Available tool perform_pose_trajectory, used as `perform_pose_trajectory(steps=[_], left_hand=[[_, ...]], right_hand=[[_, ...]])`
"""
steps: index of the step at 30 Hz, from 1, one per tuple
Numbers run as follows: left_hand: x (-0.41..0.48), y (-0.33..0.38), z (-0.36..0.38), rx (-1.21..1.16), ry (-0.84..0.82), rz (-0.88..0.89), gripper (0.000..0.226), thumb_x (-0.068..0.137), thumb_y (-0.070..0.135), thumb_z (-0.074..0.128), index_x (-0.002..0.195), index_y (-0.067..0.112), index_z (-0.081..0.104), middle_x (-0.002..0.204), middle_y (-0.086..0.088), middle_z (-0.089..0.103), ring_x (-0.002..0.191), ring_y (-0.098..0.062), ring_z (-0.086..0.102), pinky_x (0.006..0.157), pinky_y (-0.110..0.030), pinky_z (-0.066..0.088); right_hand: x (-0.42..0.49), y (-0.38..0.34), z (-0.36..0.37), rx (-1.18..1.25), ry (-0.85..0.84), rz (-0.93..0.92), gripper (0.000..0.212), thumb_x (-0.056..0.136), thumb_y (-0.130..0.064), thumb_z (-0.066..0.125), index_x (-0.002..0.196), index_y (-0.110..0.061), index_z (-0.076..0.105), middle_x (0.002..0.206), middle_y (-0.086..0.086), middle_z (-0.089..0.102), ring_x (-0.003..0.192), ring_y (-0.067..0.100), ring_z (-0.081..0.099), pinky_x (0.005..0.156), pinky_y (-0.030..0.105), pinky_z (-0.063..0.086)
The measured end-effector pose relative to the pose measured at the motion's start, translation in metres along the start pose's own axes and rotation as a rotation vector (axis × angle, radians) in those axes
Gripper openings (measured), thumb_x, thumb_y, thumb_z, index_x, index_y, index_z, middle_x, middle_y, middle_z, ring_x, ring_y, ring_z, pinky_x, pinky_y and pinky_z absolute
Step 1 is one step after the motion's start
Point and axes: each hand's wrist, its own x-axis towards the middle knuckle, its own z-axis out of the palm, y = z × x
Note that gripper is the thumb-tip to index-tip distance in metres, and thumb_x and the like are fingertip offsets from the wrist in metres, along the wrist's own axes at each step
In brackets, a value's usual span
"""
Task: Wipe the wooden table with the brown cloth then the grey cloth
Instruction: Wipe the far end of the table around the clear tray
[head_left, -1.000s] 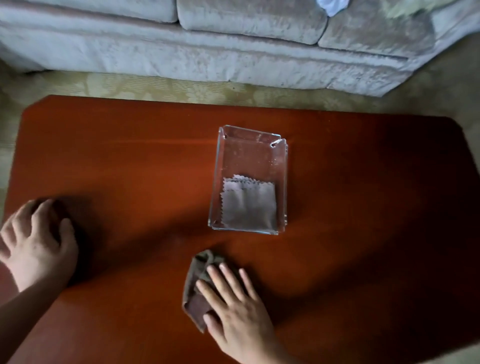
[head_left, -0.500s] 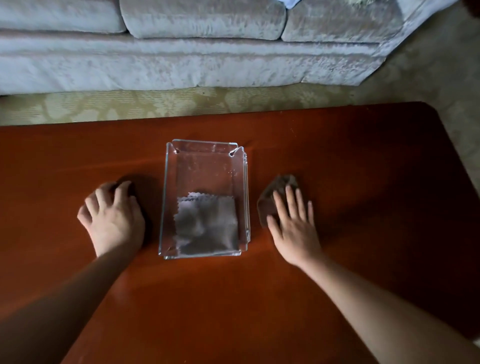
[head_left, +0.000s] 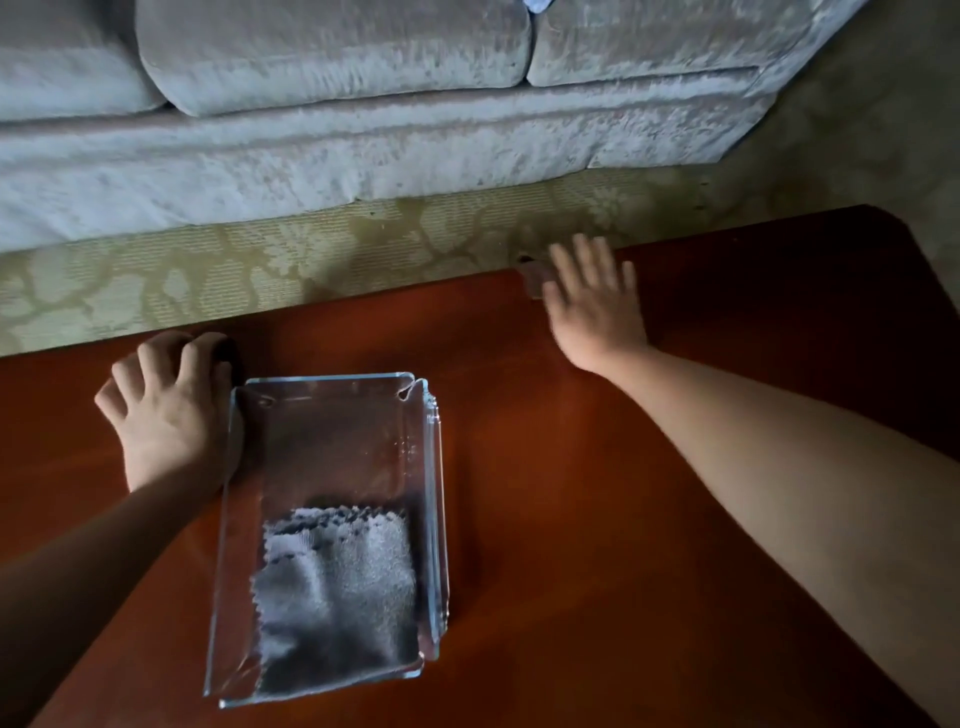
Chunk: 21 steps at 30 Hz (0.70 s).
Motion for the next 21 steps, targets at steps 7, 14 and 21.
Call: perform_pose_trajectory(steps=[7,14,21], left_hand=[[-0.001,-0.001,0.000,-0.020,-0.021,0.006,0.040,0.099,0.035,0.038,0.134,0.021,0.053,0.134,-0.018,0.041,0.119,-0.047,0.040,0.105,-0.068,0.034],[0.006,-0.002,-0.009,-0.114,-0.088,-0.120,0.043,0.092,0.042,0.043,0.128,0.024,0.059,0.131,-0.019,0.042,0.123,-0.048,0.041,0.108,-0.066,0.036],[-0.001,0.107,-0.050,-0.218,-0.163,0.127,0.043,0.088,0.035,0.043,0.114,0.020,0.074,0.124,-0.012,0.064,0.119,-0.040,0.051,0.097,-0.058,0.038]], right_hand=[[-0.023,0.098,-0.019,0.042,-0.059,0.560,0.060,0.112,-0.039,0.019,0.168,-0.025,0.002,0.176,0.005,-0.006,0.162,0.027,-0.007,0.128,0.057,0.002],[-0.111,0.001,0.017,-0.004,-0.047,-0.151,0.062,0.103,-0.036,0.026,0.162,-0.020,0.033,0.172,0.011,0.023,0.159,0.036,0.017,0.123,0.063,0.019],[-0.234,-0.001,0.036,-0.017,-0.093,-0.319,0.057,0.111,-0.044,0.030,0.166,-0.031,0.023,0.176,0.000,0.009,0.163,0.023,-0.001,0.130,0.054,0.012]])
